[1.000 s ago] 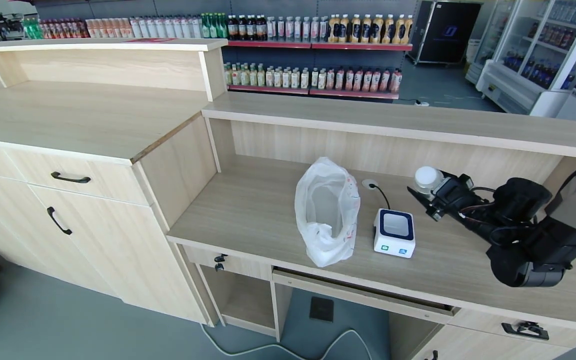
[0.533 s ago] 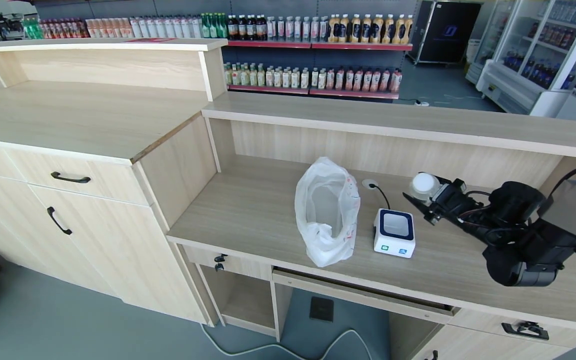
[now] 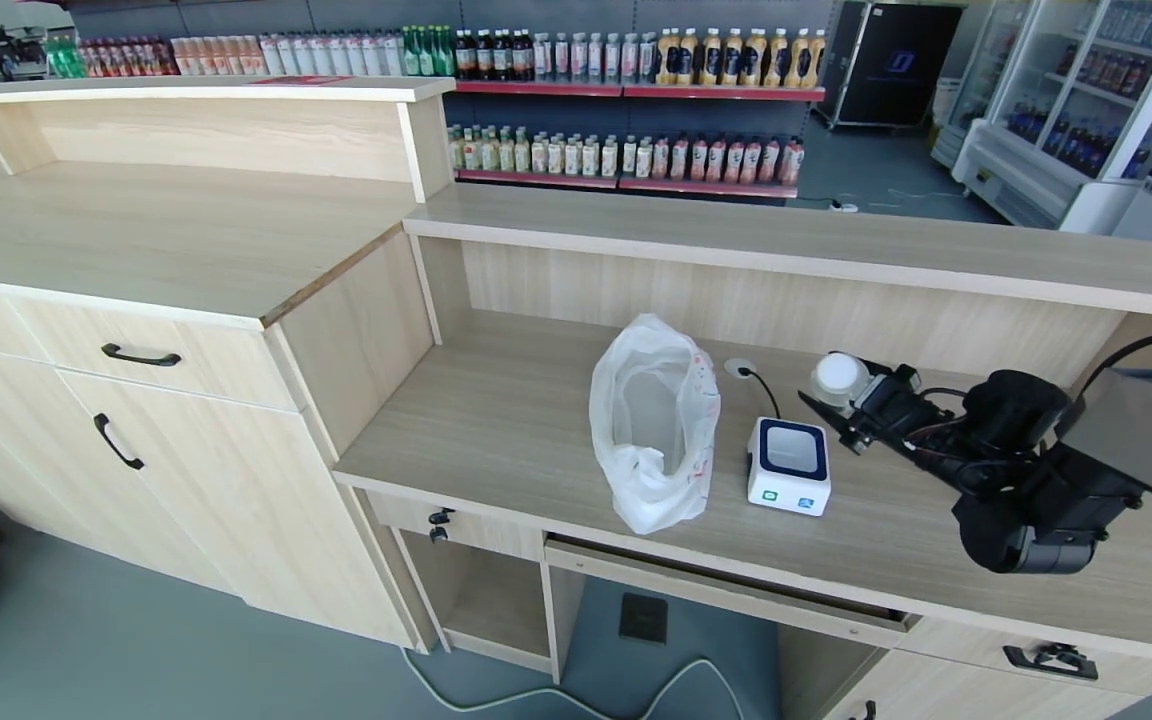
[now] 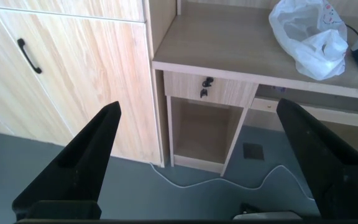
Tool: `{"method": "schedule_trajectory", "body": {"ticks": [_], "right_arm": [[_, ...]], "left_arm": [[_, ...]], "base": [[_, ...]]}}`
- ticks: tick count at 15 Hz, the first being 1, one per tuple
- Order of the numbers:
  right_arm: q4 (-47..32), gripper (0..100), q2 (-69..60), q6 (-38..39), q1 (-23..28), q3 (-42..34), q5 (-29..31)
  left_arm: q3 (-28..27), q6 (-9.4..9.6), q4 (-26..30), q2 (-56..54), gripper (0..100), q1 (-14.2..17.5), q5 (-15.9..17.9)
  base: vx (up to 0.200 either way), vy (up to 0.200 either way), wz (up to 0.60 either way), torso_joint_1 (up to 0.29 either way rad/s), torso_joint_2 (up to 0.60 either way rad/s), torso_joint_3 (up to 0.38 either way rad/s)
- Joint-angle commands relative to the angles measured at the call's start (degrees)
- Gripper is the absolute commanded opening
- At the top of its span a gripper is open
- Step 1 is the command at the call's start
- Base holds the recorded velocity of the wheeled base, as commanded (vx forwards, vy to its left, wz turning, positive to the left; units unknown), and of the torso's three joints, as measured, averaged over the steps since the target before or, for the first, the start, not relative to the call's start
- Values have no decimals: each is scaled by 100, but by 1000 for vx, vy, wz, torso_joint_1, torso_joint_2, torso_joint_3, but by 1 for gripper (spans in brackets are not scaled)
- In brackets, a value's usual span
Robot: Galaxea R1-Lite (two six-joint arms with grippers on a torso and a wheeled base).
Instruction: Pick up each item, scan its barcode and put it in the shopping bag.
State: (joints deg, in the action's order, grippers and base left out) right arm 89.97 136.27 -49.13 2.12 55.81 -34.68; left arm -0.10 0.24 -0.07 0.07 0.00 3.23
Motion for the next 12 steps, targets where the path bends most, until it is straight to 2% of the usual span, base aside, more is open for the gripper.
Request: {"method": "schedule_trajectory", "body": {"ticks": [1,4,12], "right_arm": [[3,0,76,0,-28,35,-3],[3,0,190,96,-98,194,-197],[3,0,409,96,-256,519,-214]], "left_arm": [[1,2,-1,1,100,0,2],[1,2,-1,1,100,0,2],[1,2,-1,1,100,0,2]], "base": [[0,0,0,0,0,0],[0,0,0,0,0,0],[0,0,0,0,0,0]]}}
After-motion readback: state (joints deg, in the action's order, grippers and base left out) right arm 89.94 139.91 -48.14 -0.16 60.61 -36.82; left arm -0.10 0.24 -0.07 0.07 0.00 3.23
